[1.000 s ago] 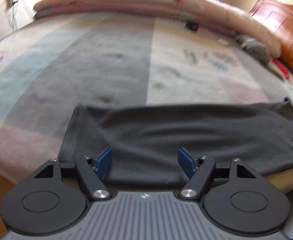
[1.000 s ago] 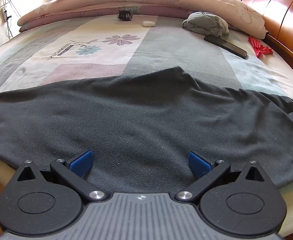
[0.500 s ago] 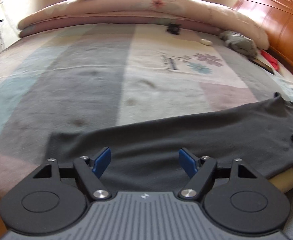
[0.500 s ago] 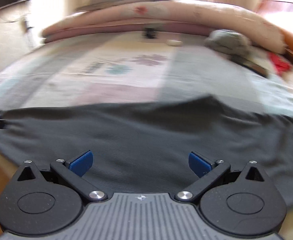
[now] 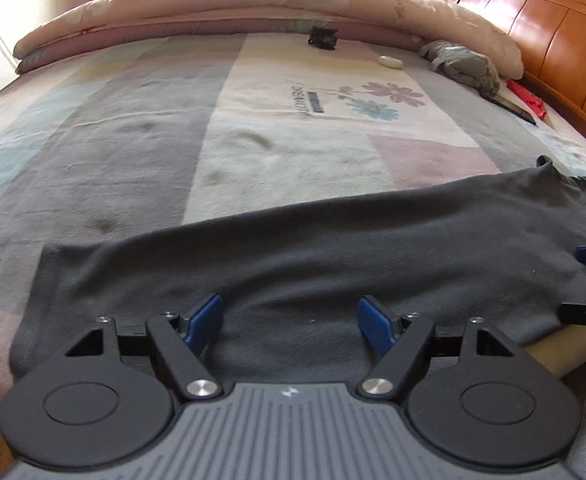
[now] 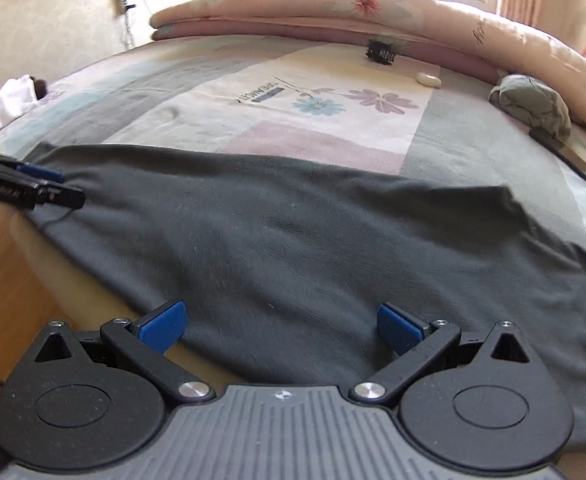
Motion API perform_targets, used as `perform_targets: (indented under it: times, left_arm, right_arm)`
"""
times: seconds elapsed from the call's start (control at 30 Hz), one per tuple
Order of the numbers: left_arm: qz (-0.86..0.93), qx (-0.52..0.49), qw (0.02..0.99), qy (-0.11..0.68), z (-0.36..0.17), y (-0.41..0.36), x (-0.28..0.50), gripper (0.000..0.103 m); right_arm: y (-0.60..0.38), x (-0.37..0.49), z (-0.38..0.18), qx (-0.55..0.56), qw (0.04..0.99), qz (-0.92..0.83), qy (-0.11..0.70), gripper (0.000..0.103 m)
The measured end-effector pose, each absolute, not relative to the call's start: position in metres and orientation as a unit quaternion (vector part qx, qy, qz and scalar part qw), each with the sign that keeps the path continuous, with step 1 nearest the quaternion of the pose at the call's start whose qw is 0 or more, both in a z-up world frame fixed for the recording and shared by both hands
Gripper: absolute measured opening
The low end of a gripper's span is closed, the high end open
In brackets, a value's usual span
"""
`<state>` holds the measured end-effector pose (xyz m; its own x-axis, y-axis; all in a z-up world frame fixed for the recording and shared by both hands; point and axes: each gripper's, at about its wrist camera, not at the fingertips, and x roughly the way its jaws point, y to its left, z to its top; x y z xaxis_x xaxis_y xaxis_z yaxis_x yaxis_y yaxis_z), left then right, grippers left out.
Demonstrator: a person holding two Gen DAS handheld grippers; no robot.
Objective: Fold clothes
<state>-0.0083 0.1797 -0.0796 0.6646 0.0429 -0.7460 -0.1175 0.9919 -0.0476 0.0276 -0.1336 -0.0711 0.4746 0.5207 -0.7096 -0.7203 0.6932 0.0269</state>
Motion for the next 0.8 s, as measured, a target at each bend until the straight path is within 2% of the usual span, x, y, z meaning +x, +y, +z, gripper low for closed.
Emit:
perform_targets:
  times: [0.17, 0.37, 0.53, 0.6, 0.8]
  left_arm:
    - [0.014, -0.078, 0.921, 0.38, -0.062, 0.176, 0.008, 0.076]
    - [0.041, -0.121, 0.909, 0.396, -0.077, 0.187, 0.027, 0.076]
    - [0.051, -0.138, 0.908, 0.393, -0.081, 0.192, 0.027, 0.076]
    - [0.059, -0.141, 0.907, 0.392, -0.08, 0.194, 0.026, 0.076]
    - [0.089, -0.134, 0.905, 0.395, -0.081, 0.2, 0.019, 0.076]
  right_arm:
    - [-0.201, 0.071, -0.043, -0.092, 0.882, 0.323, 0.331, 0.103]
    - [-0.306, 0.165, -0.024, -0.02, 0.925, 0.193, 0.326, 0.103]
    - [-0.358, 0.232, -0.05, 0.094, 0.892, 0.202, 0.392, 0.103]
    - [-0.368, 0.248, -0.067, 0.098, 0.896, 0.153, 0.404, 0.103]
    - [-0.391, 0.248, -0.074, 0.138, 0.923, 0.113, 0.341, 0.099]
